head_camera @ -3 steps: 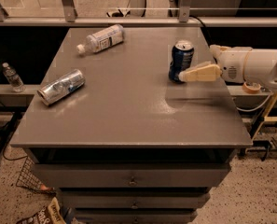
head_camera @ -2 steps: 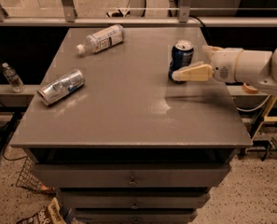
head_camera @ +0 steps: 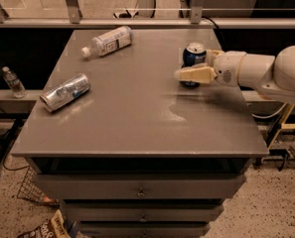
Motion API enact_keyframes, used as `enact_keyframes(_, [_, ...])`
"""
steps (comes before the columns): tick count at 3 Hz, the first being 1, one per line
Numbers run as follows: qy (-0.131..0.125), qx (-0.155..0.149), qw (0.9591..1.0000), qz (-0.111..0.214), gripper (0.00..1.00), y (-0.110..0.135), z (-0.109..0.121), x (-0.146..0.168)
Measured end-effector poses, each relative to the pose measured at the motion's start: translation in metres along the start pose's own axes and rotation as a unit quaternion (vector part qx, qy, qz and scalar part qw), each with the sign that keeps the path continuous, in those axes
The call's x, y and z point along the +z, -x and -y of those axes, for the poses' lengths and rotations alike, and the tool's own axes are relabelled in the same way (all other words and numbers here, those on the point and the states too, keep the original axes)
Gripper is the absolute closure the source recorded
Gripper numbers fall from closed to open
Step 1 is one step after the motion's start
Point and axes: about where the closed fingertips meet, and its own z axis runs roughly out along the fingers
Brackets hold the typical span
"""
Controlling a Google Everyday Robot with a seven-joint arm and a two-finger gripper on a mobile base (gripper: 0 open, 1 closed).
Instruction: Knock pepsi can over
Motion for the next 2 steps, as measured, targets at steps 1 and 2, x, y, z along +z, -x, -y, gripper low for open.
enact_keyframes(1, [0.004, 0.001, 1.0000, 0.006, 0.43, -0.0005, -0.0003, 0.0041])
enact_keyframes(2, [-0.008, 0.003, 1.0000, 0.000, 0.64, -0.0056, 0.0033, -0.0041])
